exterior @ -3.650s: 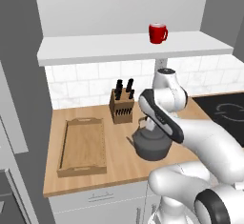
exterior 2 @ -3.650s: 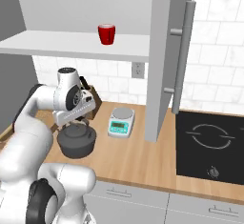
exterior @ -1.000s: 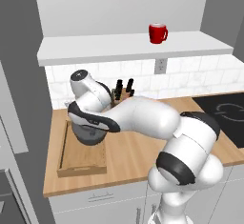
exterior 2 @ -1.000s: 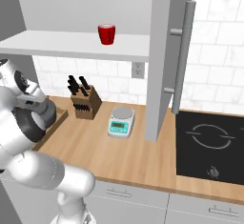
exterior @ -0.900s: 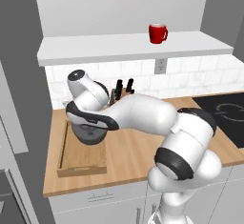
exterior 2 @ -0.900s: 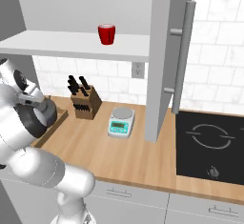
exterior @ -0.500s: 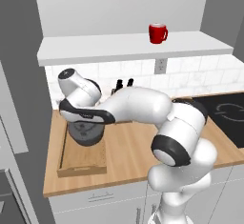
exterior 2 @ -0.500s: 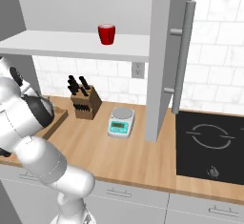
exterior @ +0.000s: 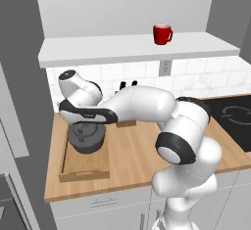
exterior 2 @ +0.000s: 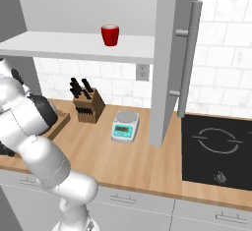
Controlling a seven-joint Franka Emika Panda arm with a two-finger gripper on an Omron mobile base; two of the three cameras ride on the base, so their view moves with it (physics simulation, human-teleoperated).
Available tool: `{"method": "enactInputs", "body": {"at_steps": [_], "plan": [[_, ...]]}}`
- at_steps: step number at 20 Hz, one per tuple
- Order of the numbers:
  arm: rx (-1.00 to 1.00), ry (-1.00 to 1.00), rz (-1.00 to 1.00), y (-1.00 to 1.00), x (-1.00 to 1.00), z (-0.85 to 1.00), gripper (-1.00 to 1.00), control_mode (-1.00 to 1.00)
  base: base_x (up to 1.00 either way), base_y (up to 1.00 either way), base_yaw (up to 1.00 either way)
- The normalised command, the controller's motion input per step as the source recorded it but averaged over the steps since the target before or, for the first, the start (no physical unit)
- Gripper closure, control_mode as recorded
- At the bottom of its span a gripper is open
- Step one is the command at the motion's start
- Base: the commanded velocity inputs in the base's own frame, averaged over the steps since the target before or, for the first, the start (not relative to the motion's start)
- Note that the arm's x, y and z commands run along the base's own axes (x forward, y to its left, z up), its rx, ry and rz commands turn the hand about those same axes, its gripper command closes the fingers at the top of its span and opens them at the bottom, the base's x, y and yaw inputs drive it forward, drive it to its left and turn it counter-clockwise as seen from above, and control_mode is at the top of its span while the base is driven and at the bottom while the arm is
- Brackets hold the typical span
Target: Pick the kettle from the counter and place it on the tray. Then pick the mug from the cabinet and place it on the tray. Then close the cabinet doors.
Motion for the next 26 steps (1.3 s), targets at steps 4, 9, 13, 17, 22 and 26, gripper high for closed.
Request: {"method": "enactInputs", "body": {"at_steps": [4, 9, 13, 17, 22, 26], "plan": [[0.07, 0.0, -0.06, 0.0, 0.0, -0.27, 1.0, -1.0, 0.0, 0.0, 0.0], [0.08, -0.02, -0.04, 0.0, 0.0, -0.25, 1.0, -1.0, 0.0, 0.0, 0.0], [0.07, -0.03, -0.02, 0.0, 0.0, -0.28, 1.0, -1.0, 0.0, 0.0, 0.0], [0.01, 0.0, 0.0, 0.0, 0.0, -0.12, -1.0, -1.0, 0.0, 0.0, 0.0], [0.0, -0.02, 0.0, -0.02, -0.32, 0.0, -1.0, -1.0, 0.0, 0.0, 0.0], [0.0, -0.11, 0.0, 0.0, -0.32, 0.2, -1.0, -1.0, 0.0, 0.0, 0.0]]}}
